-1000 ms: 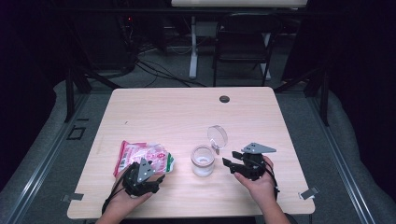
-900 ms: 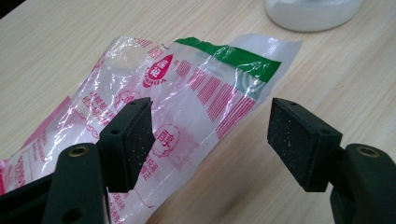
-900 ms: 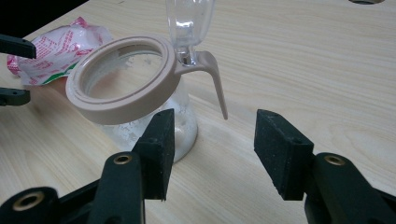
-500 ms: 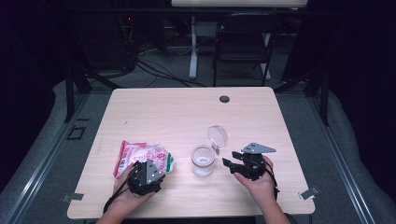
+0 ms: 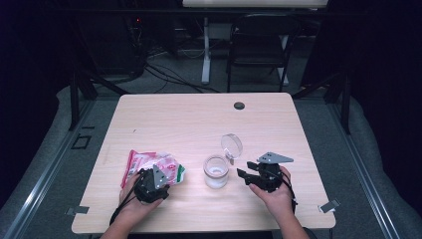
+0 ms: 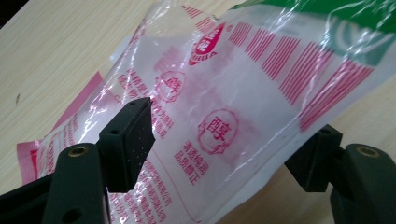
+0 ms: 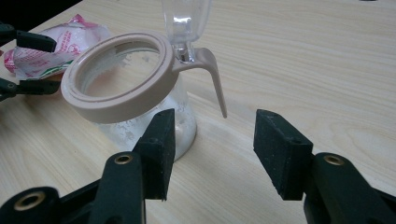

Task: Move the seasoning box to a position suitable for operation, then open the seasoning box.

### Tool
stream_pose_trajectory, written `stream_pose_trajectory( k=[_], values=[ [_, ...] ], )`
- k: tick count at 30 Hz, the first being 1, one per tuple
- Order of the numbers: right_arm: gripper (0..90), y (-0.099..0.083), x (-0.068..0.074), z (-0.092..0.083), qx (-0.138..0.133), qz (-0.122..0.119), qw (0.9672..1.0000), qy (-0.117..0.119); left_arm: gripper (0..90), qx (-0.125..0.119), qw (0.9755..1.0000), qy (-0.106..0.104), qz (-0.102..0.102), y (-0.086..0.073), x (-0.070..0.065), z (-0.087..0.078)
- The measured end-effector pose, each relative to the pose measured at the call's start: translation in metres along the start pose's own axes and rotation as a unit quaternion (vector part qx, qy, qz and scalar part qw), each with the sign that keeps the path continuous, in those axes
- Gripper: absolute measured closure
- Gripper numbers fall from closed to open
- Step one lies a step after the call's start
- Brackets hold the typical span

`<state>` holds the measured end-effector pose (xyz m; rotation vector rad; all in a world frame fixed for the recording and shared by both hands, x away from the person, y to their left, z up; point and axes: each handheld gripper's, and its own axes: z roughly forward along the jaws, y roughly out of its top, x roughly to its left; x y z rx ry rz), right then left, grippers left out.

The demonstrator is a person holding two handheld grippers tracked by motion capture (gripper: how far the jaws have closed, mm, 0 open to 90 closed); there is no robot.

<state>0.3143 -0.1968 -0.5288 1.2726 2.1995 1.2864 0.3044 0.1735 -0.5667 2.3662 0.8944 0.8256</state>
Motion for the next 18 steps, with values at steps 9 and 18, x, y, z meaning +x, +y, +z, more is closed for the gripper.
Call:
stream_pose_trajectory(
  k=[9,18],
  values=[
    [48.8,-0.0006,0.0006,0.0,-0.002,0.0,1.0,-0.001,36.2,-0.001,1.0,0.005,-0.006,-0.0012,0.0044,0.0012],
    [49.0,-0.0018,0.0008,0.0008,-0.001,0.002,1.0,-0.001,40.4,-0.002,0.9998,0.008,-0.018,-0.0016,0.0087,0.0033]
  ],
)
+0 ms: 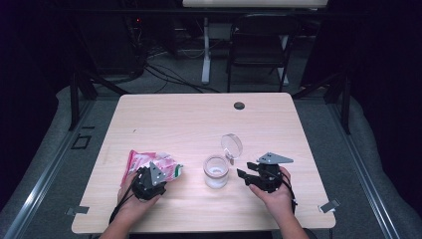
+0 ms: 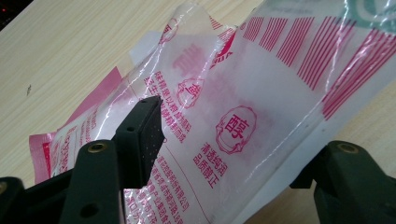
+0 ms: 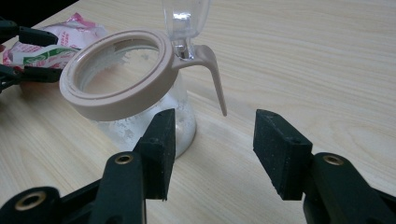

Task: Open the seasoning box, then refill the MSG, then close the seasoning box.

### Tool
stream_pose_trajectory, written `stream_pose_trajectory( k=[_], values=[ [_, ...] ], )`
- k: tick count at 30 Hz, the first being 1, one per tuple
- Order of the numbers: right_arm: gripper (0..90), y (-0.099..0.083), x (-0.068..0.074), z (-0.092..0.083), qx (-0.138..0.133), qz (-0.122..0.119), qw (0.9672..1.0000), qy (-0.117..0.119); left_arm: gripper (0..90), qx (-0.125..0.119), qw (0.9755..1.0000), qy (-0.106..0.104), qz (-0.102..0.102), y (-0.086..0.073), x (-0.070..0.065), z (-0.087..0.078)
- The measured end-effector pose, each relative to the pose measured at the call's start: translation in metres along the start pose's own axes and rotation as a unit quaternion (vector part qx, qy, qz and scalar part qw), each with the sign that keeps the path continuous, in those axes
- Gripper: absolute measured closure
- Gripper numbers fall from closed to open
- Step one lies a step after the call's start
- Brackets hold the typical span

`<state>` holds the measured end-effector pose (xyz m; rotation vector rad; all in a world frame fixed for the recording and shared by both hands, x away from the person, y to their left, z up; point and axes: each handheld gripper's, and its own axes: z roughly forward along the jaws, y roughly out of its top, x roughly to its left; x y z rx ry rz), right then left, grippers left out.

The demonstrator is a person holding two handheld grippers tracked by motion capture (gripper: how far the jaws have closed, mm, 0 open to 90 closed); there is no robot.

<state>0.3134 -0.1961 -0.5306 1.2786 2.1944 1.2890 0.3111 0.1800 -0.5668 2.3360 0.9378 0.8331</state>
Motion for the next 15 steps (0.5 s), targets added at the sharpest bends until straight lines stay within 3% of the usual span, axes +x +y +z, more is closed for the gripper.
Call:
stream_pose_trajectory(
  k=[8,15],
  values=[
    [49.0,-0.0019,-0.0009,-0.0016,0.0,0.001,1.0,-0.002,48.5,-0.007,0.9998,-0.018,-0.008,0.0008,0.0023,0.0032],
    [49.0,-0.0036,-0.0009,-0.0037,-0.002,0.003,1.0,-0.005,58.9,-0.004,0.9997,-0.015,-0.018,0.0024,0.0046,0.0052]
  ],
)
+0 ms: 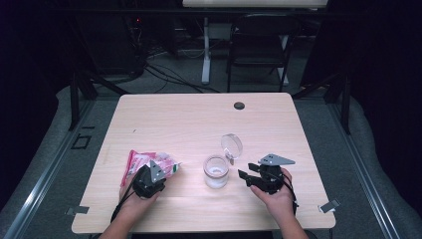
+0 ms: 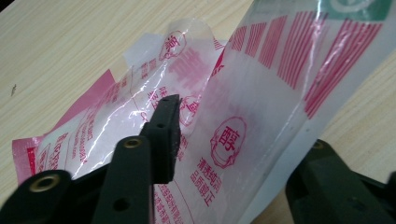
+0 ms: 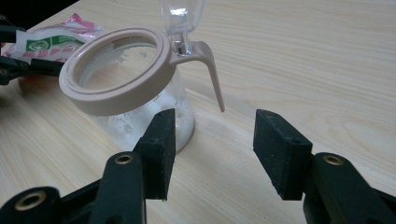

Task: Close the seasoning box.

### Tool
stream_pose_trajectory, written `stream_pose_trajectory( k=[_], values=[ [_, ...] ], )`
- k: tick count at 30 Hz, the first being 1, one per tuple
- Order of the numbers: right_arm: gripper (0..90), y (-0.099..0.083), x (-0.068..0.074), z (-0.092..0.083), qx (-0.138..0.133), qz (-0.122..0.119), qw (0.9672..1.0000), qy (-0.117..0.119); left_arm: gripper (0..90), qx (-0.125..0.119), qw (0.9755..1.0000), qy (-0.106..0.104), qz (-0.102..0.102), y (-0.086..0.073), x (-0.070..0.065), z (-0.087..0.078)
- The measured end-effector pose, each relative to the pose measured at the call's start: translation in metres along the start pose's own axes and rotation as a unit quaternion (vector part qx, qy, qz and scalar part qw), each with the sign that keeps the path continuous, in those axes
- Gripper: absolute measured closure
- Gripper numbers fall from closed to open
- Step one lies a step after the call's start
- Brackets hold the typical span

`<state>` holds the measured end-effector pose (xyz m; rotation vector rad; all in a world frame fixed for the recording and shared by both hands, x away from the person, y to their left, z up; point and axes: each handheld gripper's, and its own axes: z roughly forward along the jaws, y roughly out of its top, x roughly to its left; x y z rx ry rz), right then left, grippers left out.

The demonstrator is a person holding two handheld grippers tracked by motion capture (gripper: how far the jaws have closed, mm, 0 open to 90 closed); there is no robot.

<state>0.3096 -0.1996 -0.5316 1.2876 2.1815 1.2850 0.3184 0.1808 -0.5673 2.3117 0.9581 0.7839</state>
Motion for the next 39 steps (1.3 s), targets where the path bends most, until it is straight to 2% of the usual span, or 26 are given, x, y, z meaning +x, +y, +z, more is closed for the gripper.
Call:
stream_pose_trajectory(
  k=[8,13,18,27,39],
  values=[
    [49.0,-0.003,-0.002,-0.003,-0.001,0.004,1.0,-0.005,73.1,0.008,0.9998,-0.005,-0.018,0.001,0.004,0.001],
    [49.1,-0.004,-0.003,-0.003,-0.003,0.004,1.0,-0.004,84.3,0.001,0.9992,-0.011,-0.04,0.0,0.009,-0.002],
    [49.2,-0.004,-0.003,-0.003,-0.001,0.004,1.0,-0.003,89.5,-0.006,0.9984,-0.017,-0.054,0.0,0.012,-0.005],
    [49.3,-0.005,-0.006,-0.005,-0.005,0.009,0.9999,-0.003,90.0,-0.015,0.9958,-0.03,-0.085,0.0,0.019,-0.009],
    [49.4,-0.007,-0.007,-0.005,-0.008,0.015,0.9999,-0.002,90.0,-0.022,0.994,-0.035,-0.101,-0.002,0.024,-0.014]
  ],
)
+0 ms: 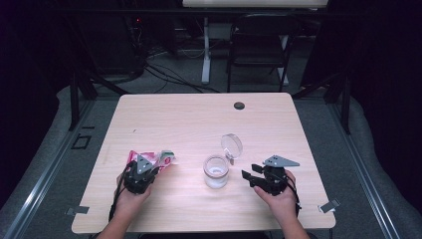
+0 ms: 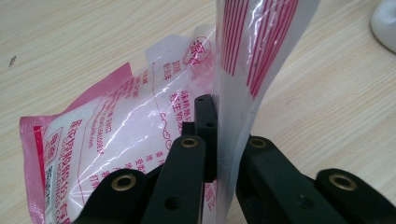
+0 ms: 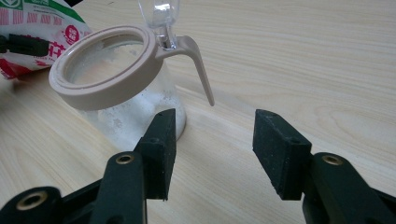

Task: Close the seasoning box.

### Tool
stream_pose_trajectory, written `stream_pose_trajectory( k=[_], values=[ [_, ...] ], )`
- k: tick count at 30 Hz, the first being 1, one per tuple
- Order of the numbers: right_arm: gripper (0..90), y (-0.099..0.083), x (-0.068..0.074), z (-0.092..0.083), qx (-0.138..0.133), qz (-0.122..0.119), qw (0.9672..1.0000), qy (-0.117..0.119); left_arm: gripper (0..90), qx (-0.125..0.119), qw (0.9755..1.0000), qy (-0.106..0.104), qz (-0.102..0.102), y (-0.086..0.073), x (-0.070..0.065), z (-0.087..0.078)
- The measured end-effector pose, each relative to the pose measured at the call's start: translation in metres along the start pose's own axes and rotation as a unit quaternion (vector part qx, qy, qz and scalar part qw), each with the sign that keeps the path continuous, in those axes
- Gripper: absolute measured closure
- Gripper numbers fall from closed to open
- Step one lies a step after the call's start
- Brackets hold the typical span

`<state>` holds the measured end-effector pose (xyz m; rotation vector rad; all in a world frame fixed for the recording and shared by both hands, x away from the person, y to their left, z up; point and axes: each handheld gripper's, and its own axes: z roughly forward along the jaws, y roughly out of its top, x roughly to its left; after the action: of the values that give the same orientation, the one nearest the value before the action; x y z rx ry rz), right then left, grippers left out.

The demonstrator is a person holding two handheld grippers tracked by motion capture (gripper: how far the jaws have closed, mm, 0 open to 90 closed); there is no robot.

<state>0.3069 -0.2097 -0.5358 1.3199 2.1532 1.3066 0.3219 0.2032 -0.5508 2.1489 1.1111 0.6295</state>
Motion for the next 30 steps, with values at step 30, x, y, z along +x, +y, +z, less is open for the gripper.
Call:
stream_pose_trajectory(
  k=[30],
  values=[
    [49.4,0.002,-0.003,-0.004,-0.004,0.0,1.0,-0.002,90.0,-0.053,0.9949,-0.025,-0.083,0.004,0.03,-0.026]
  ],
)
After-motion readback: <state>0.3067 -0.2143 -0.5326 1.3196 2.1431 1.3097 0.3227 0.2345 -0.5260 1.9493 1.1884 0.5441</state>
